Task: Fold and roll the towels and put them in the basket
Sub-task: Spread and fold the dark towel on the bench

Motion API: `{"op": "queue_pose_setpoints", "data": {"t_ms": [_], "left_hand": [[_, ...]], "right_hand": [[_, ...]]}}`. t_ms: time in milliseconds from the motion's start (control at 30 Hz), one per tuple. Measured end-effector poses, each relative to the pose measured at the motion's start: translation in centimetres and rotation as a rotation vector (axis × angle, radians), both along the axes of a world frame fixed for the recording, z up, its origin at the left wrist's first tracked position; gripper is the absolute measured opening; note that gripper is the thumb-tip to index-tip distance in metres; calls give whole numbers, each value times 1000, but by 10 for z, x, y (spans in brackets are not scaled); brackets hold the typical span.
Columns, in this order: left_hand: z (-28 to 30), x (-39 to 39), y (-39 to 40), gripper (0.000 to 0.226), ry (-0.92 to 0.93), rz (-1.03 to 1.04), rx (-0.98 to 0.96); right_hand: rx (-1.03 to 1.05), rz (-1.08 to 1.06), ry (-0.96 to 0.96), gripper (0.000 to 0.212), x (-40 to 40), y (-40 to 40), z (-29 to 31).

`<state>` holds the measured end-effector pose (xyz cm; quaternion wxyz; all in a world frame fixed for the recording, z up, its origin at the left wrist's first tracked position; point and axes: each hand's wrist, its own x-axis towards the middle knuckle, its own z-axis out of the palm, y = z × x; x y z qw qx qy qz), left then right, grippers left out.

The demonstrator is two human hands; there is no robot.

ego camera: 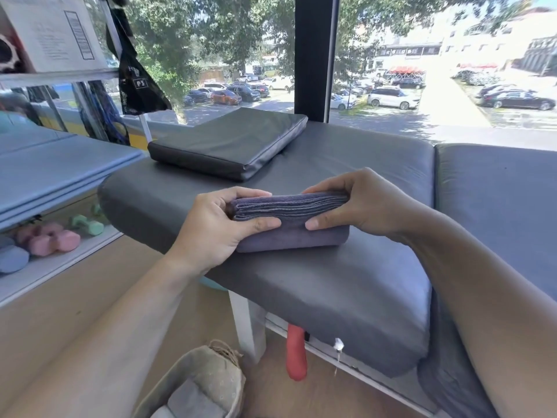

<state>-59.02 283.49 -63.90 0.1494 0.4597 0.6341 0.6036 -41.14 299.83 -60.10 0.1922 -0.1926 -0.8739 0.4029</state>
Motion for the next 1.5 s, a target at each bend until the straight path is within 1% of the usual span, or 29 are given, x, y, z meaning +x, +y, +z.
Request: {"op": "queue_pose_setpoints", "data": {"t_ms": [67, 133, 267, 333, 433, 533, 567, 633, 667, 700, 733, 800, 867, 900, 967, 1000, 1033, 1100, 1133, 1267, 1300, 1333, 1367, 1400, 1433, 1500], "left_hand": [[3, 1, 1, 47, 15, 20, -9], [7, 1, 1, 40, 26, 25, 10], [8, 3, 6, 32, 170, 127, 53], [3, 5, 7, 30, 248, 163, 71], [-8, 1, 8, 30, 348, 138, 51], [-12, -5, 6, 35, 514, 80, -29], [-10, -5, 4, 37, 541, 47, -76], [-5, -8, -2, 38, 529, -72, -204], [-1, -9, -6, 36, 499, -137, -266], [1, -8, -8, 33, 459, -178, -304], [2, -8, -9, 32, 411, -191, -302], [1, -7, -8, 36, 320, -145, -238], [-2, -9, -7, 48, 289, -81, -219], [-2, -10, -8, 60, 289, -62, -256], [0, -10, -11, 81, 345, -41, -380], [2, -8, -12, 84, 383, -29, -443], [5, -5, -13, 82, 412, -20, -497], [8, 1, -12, 76, 431, -33, -557], [9, 3, -11, 75, 435, -42, -576], [7, 1, -11, 79, 432, -33, -614], [6, 0, -12, 81, 452, -37, -607], [5, -1, -12, 85, 473, -43, -590], [4, -2, -13, 90, 480, -40, -572], [4, -2, -15, 92, 449, -24, -556], [3, -3, -17, 93, 396, -5, -526], [1, -5, -18, 96, 277, -13, -432]], "right_hand": [[50, -42, 74, 35, -1, -2, 0], [75, -84, 149, 31, -4, -2, -3], [160, -140, 280, 34, -11, -1, -12], [174, -139, 300, 36, -13, 1, -15], [240, -90, 230, 41, -12, 5, -19], [316, 2, 59, 43, -11, 12, -20], [324, 42, -15, 43, -8, 14, -18], [306, 117, -165, 42, 0, 16, -11], [262, 151, -212, 38, 4, 17, -8], [195, 173, -219, 32, 6, 15, -5], [142, 162, -189, 32, 6, 15, -5], [109, 77, -103, 48, 2, 16, -6], [62, 23, -68, 49, 0, 17, -9], [34, 12, -79, 51, 1, 18, -10], [20, -20, -181, 73, 4, 19, -9], [49, -20, -255, 79, 5, 20, -9], [77, -11, -314, 75, 6, 22, -8], [96, 3, -390, 57, 7, 25, -8], [102, 6, -407, 58, 6, 24, -8], [141, -42, -447, 91, 2, 22, -8], [139, -45, -448, 92, 2, 21, -7], [127, -38, -438, 85, 4, 20, -7], [113, -28, -421, 74, 6, 21, -6], [98, -17, -402, 64, 7, 21, -6], [84, -10, -379, 59, 9, 20, -6], [56, -16, -315, 62, 11, 17, -4]]}}
